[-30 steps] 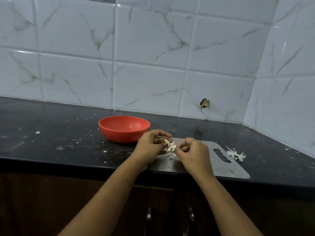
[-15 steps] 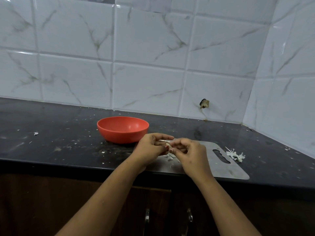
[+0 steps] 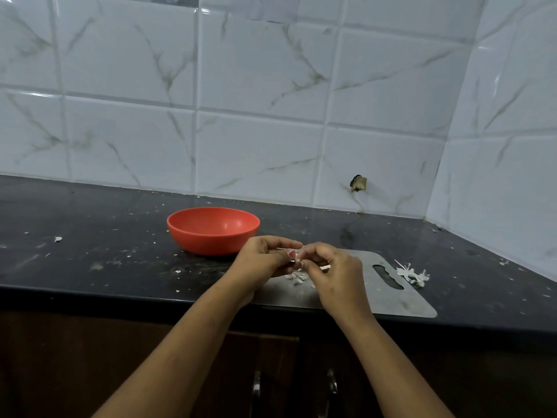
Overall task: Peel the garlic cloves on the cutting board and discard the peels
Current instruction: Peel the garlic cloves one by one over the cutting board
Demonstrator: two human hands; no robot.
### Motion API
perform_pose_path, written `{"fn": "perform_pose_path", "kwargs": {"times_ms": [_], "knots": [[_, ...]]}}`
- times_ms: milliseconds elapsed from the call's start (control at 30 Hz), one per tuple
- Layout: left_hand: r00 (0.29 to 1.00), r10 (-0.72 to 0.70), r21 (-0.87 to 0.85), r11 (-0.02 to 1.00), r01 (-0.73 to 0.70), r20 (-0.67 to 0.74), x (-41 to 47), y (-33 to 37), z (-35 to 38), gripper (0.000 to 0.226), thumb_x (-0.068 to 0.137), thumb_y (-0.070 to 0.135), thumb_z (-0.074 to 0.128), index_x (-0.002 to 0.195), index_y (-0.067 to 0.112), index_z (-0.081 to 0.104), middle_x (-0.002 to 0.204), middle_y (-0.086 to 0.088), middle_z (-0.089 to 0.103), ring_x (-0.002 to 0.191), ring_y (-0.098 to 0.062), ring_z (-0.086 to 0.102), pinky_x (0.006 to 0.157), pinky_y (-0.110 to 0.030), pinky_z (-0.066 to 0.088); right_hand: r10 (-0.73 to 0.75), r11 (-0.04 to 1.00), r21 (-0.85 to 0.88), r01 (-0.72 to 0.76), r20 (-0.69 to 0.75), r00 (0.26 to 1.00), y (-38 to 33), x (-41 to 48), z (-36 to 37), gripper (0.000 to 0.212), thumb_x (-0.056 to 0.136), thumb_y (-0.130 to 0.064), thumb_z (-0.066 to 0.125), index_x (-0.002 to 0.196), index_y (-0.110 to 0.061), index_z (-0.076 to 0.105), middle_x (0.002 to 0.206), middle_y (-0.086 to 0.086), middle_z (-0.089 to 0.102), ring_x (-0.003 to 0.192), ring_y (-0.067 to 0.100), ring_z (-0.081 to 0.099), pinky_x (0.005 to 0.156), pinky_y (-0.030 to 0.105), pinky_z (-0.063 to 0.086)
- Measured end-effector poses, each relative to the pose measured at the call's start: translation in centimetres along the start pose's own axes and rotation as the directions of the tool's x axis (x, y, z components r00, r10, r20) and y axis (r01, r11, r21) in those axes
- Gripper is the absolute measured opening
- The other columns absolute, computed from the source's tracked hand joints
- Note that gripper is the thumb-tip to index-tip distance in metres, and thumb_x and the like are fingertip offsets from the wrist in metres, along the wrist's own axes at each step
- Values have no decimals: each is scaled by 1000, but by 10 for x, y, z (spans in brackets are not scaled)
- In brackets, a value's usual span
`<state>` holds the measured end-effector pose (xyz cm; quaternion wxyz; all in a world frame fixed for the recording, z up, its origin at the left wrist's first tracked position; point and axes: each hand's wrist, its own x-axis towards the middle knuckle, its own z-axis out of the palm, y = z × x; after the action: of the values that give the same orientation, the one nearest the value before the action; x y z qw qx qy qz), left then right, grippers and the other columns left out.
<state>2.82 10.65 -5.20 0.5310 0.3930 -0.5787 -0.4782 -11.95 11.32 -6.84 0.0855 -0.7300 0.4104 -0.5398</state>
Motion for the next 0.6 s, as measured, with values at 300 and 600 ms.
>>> {"fn": "perform_pose_path", "kwargs": {"times_ms": [300, 600], "knots": [[999, -28, 0, 1000, 28, -21, -1, 1, -2, 21, 92, -8, 52, 100, 4, 67, 79, -10, 71, 67, -13, 64, 64, -18, 56, 103, 995, -12, -103, 2, 995, 3, 3, 0, 16, 85, -3, 69, 80, -18, 69, 74, -10, 67, 75, -4, 62, 64, 8, 48], [999, -48, 3, 999, 48, -9, -3, 3, 0, 23, 88, -8, 56, 95, 10, 68, 87, -12, 73, 75, -19, 69, 64, -23, 57, 133, 991, -5, -133, -23, 991, 2, 4, 0, 13, 84, -5, 69, 77, -16, 65, 72, -10, 65, 73, -5, 61, 61, 6, 45]]}}
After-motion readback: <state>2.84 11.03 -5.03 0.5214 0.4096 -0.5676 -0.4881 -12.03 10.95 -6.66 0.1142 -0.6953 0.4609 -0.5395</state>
